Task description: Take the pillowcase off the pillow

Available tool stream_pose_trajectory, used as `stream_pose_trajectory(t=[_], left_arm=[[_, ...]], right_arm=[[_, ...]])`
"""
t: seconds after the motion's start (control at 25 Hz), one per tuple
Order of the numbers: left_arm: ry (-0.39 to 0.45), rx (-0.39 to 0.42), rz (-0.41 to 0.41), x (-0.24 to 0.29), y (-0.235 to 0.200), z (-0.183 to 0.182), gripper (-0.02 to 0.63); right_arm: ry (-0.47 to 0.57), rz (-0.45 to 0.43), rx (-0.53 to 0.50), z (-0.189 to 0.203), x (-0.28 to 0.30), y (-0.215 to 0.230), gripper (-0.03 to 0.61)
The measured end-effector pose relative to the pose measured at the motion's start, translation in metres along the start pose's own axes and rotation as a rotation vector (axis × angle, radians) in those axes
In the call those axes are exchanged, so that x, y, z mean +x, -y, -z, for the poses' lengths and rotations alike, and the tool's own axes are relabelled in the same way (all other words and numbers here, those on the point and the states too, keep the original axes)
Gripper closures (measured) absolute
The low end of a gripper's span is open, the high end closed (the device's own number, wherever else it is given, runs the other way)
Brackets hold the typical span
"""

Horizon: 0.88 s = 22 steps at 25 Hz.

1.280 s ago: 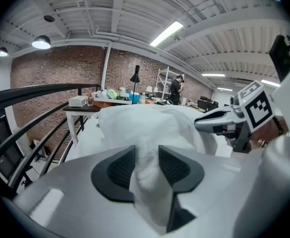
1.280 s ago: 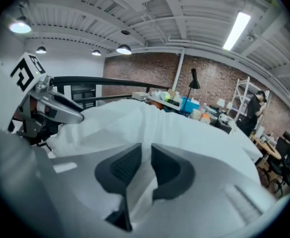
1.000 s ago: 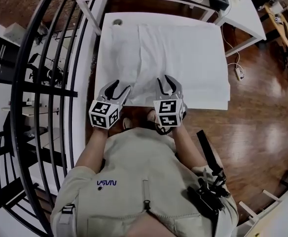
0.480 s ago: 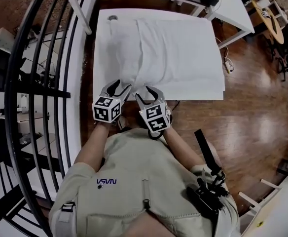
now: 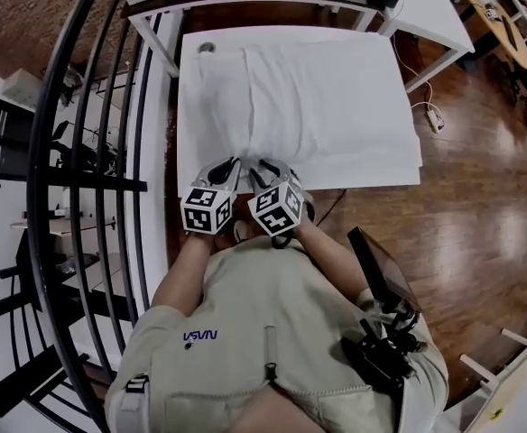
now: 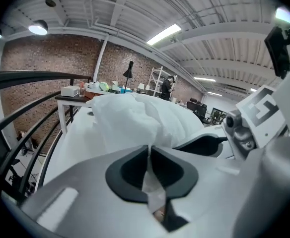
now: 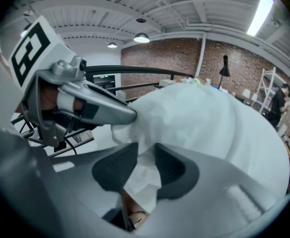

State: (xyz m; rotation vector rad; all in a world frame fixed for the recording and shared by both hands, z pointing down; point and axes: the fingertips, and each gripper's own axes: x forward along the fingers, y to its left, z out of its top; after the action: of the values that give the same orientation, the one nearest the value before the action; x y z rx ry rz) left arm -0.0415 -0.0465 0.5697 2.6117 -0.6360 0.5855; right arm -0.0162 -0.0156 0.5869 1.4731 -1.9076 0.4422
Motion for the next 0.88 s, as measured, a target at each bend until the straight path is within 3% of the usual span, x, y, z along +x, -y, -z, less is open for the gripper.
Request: stream_pose_trajectory(t=[0.16, 0.28, 0.4, 0.56, 0.72, 0.88], left_arm=[[0.073, -0.010, -0.023, -0.013, -0.002, -0.021, 0.598], [0.153, -0.081, -0.030, -0.026, -0.011, -0.042, 0.600], [0.212, -0.111, -0.036, -0.038, -0.022, -0.060, 0.600], [0.281, -0.172, -0.037, -0.050, -0.044, -0.077, 0.600], [0.300, -0.345, -0.038, -0.054, -0.072, -0.057, 0.600], [0.218, -0.389, -0.059, -0.041, -0.071, -0.010, 0.600]], right_arm=[[0.024, 0.051, -0.016, -0.002, -0.001, 0.010, 0.563], [0.056, 0.111, -0.020, -0.007, -0.012, 0.022, 0.569], [0.074, 0.226, -0.010, -0.003, -0.033, 0.049, 0.571], [0.059, 0.397, 0.100, 0.016, -0.067, 0.112, 0.571], [0.009, 0.437, 0.249, 0.043, -0.076, 0.152, 0.571], [-0.086, 0.387, 0.286, 0.069, -0.056, 0.145, 0.572]])
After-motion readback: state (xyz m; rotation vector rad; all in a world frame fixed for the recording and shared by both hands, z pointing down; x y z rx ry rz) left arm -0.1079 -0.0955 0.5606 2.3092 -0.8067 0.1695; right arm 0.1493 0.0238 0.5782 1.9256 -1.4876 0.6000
